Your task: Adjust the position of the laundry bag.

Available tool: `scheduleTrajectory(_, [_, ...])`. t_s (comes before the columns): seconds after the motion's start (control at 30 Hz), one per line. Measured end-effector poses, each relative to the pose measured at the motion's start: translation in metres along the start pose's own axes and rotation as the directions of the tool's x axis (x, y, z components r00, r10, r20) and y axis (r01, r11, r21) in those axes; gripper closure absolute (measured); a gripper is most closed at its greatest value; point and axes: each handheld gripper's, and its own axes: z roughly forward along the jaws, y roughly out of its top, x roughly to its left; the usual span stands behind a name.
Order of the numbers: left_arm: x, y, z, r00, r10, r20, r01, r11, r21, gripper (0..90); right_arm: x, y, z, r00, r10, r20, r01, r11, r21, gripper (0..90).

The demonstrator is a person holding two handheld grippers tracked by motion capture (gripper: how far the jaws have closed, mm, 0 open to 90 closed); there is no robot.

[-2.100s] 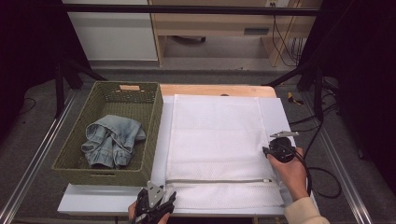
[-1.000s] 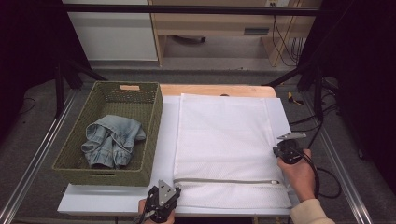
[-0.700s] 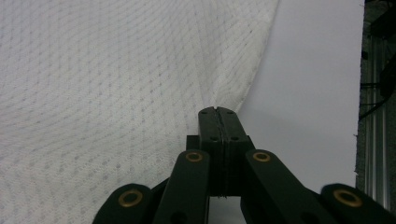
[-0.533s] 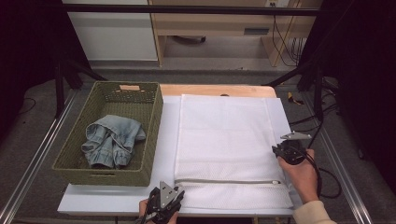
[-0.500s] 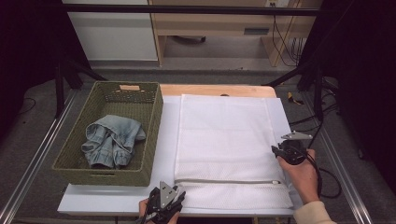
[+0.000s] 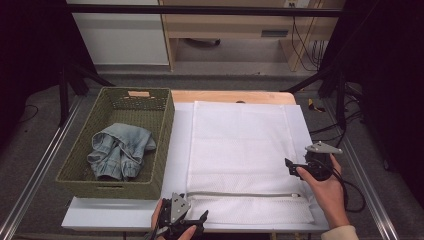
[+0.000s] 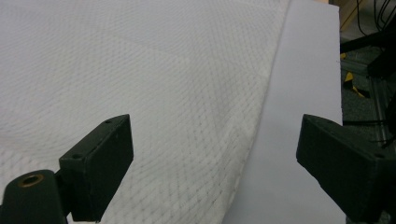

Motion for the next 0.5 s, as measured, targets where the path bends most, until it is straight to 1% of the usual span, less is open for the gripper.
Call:
scheduleTrajectory(0.07, [0.001,0.001,0.000,1.0000,-0.002,0.008,0.002,1.0000,-0.005,6.5,0.002,-0.002,-0.008,0.9999,0.002,-0.010,-0.002,1.000,-0.011,9.8])
scheduleTrajectory(0.1, [0.001,0.001,0.000,0.9999,0.001,0.011,-0.001,1.0000,-0.008,6.4,0.003,-0.004,-0.012,0.9998,0.016,-0.015,-0.017,1.000,-0.018,9.9])
scheduleTrajectory(0.17, [0.002,0.002,0.000,0.9999,-0.003,0.016,0.003,0.9997,-0.022,5.4,0.006,-0.012,-0.022,0.9996,0.013,-0.023,-0.014,0.999,-0.036,9.6])
scheduleTrajectory(0.2, [0.003,0.003,-0.001,0.9998,0.005,0.017,-0.005,0.9997,-0.023,5.4,0.006,-0.012,-0.022,0.9996,0.013,-0.023,-0.014,0.999,-0.036,9.6])
scheduleTrajectory(0.23, [0.003,0.003,-0.001,0.9998,0.005,0.021,-0.005,0.9997,-0.024,5.3,0.007,-0.014,-0.024,0.9995,0.015,-0.026,-0.016,0.999,-0.038,9.6])
scheduleTrajectory(0.33, [0.003,0.002,-0.001,0.9999,0.005,0.014,-0.004,0.9996,-0.026,4.3,0.010,-0.024,-0.035,0.9998,0.014,-0.015,-0.015,0.998,-0.056,10.8])
scheduleTrajectory(0.4, [0.004,0.002,-0.002,0.9999,0.003,0.012,-0.003,0.9995,-0.031,4.0,0.013,-0.029,-0.040,0.9997,0.021,-0.015,-0.021,0.998,-0.054,10.8])
scheduleTrajectory(0.43, [0.005,0.003,-0.002,0.9999,0.006,0.014,-0.006,0.9996,-0.029,4.0,0.014,-0.033,-0.043,0.9999,0.013,-0.008,-0.014,0.998,-0.061,10.8])
scheduleTrajectory(0.5, [0.005,0.004,-0.004,0.9999,0.013,0.008,-0.013,0.9994,-0.031,4.0,0.016,-0.040,-0.049,0.9998,0.019,-0.005,-0.019,0.997,-0.070,10.9])
